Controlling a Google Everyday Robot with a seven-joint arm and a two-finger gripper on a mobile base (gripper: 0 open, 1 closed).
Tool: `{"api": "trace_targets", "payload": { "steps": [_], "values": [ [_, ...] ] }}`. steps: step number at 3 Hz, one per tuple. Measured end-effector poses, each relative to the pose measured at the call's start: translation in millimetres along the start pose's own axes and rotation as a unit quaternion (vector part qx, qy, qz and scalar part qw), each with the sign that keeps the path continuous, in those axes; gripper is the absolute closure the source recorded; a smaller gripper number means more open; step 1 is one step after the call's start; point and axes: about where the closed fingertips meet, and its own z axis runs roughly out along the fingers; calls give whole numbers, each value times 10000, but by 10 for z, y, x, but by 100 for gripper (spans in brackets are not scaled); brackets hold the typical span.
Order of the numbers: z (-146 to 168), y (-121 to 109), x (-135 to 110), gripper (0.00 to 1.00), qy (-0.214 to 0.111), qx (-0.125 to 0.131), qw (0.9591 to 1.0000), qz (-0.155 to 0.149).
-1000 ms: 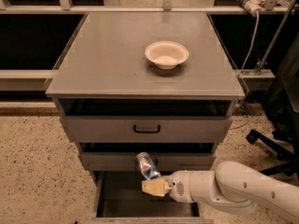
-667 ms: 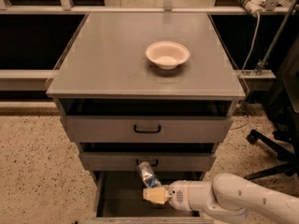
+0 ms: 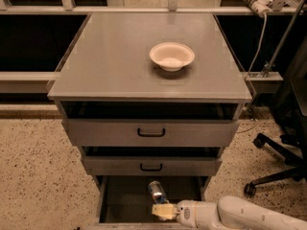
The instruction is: Place redbull can into bottom drawer
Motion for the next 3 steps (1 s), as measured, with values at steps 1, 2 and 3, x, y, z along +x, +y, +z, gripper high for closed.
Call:
{"api": "trace_targets", "payload": {
  "steps": [1,2,3],
  "values": [
    [33,-27,46,100,13,-32,10000,63],
    [90,-254,9,100,-74,11,9996,261],
    [252,-635,-40,100,-38,-46,9985,537]
  ]
}}
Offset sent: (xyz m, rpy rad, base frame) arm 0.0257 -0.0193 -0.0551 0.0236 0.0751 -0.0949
